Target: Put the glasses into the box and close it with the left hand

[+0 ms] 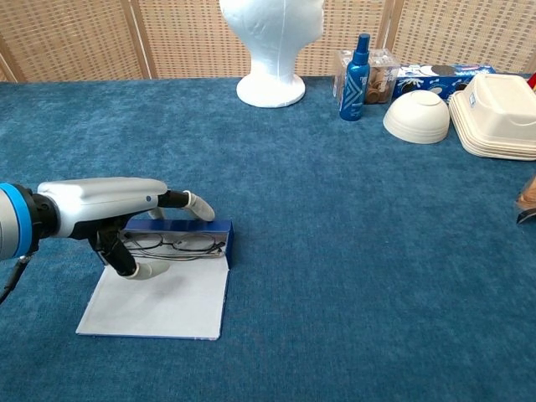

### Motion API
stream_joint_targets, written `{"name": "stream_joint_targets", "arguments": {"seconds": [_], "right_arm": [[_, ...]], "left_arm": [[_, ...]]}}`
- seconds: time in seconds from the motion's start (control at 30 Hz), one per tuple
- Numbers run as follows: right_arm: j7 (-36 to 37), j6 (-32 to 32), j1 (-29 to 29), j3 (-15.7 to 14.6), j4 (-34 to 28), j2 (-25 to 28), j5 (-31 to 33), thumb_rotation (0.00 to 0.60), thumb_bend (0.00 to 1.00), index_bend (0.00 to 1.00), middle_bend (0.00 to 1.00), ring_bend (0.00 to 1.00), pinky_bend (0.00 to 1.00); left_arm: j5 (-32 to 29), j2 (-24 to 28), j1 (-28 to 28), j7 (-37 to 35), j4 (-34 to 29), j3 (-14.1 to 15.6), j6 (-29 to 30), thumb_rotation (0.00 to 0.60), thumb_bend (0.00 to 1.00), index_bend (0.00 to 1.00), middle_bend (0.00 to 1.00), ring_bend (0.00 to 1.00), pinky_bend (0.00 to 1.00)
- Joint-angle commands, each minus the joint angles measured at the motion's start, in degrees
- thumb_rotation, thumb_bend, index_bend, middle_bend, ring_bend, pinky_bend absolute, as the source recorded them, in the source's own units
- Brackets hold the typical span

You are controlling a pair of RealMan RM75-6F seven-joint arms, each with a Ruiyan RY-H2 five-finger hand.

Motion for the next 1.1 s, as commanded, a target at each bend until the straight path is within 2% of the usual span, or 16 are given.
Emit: {"name": "stream_joint_targets", "arguments": {"seconds": [0.03, 1.1], "right_arm": [[0.2, 0.0, 0.0, 0.0, 0.1, 0.0, 0.1, 0.580, 0.39, 0.04, 0.17, 0.13, 0.28], [1.0, 0.4, 0.0, -0.1, 0.9, -0.3, -0.4, 0.580, 0.39, 0.04, 0.17, 0.13, 0.28]], "left_arm": [[0.1, -0.1, 0.1, -0.1, -0.2, 0.1, 0.0, 0.600, 0.38, 0.14, 0.15, 0.07, 0.17], [5.8, -0.9, 3.1, 0.6, -3.9, 3.4, 1.7, 0.600, 0.39, 0.14, 0.15, 0.07, 0.17]]}}
